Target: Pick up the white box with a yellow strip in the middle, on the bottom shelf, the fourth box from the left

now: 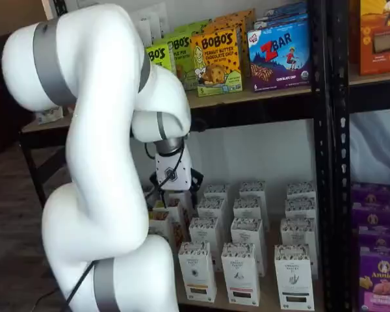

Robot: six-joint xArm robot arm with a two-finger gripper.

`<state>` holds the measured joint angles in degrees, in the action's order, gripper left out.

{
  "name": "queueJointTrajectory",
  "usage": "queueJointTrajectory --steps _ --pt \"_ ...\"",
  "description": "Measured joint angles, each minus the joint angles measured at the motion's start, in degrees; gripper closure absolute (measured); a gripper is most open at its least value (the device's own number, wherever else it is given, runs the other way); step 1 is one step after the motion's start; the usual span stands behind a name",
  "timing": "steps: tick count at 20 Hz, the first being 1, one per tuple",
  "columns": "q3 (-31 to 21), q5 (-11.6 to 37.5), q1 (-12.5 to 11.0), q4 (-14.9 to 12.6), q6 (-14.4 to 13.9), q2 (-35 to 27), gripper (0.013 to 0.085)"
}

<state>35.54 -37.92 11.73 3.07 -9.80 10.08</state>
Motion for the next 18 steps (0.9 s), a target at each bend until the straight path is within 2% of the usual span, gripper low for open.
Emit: queueJointTrajectory --steps 6,18 --pt "0.28 4.6 1.32 1.28 -0.04 -4.29 0.013" --pt "2.13 11.1 4.73 -0.85 -4.97 -12.65 0.013"
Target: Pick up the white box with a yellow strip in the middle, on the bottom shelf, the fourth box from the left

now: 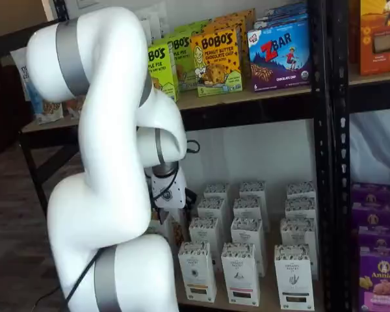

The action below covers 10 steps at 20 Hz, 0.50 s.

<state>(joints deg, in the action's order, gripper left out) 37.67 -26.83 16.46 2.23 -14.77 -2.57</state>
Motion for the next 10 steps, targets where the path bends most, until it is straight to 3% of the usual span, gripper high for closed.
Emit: queueJointTrajectory --steps 3,10 --pt "0.71 1.4 0.52 -1.48 -1.8 -2.2 0.013" --pt "1.91 5.18 1.34 0.7 -0.53 -6.51 0.013"
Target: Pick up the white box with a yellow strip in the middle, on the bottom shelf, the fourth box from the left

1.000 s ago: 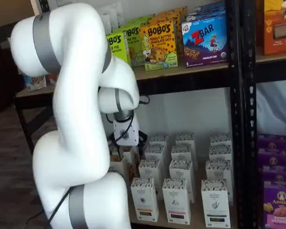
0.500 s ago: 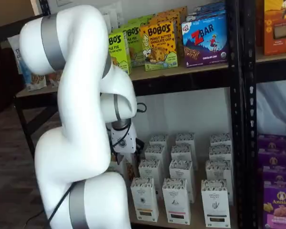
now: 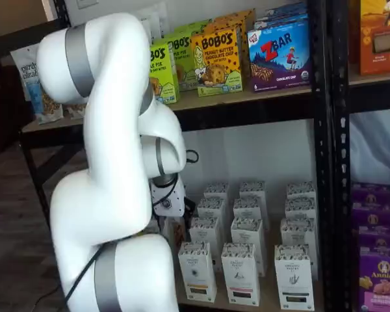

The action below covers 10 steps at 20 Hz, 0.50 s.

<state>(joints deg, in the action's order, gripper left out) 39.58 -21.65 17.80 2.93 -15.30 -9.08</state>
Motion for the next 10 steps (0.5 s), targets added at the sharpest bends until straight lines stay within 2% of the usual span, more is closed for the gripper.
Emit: queueJointTrajectory --steps 2,6,10 --pt "0.57 0.65 0.12 -0.76 -0.79 -1.19 0.013" --pt "1.9 1.71 0.4 0.07 -0.25 -3.64 0.013" --pt "3.65 2.29 0.48 -0.61 -0.96 -6.17 0.013"
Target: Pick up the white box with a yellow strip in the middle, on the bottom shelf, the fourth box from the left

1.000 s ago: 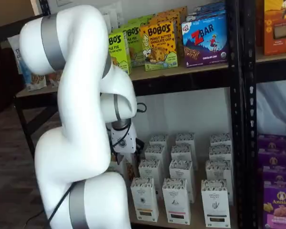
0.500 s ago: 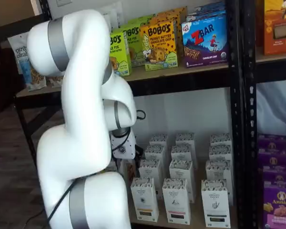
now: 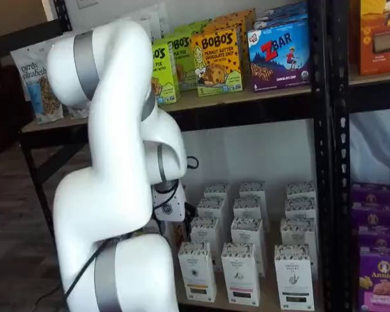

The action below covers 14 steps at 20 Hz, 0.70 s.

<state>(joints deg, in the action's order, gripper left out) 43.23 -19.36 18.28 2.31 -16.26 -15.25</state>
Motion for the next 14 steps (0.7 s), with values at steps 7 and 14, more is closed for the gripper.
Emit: queueJointTrajectory --steps 7,14 --pt "3.44 1.01 -0.16 -0.67 -0.46 -4.88 0.013" --pt "6.04 2.82 -0.67 -1.39 -0.59 -9.0 0.013"
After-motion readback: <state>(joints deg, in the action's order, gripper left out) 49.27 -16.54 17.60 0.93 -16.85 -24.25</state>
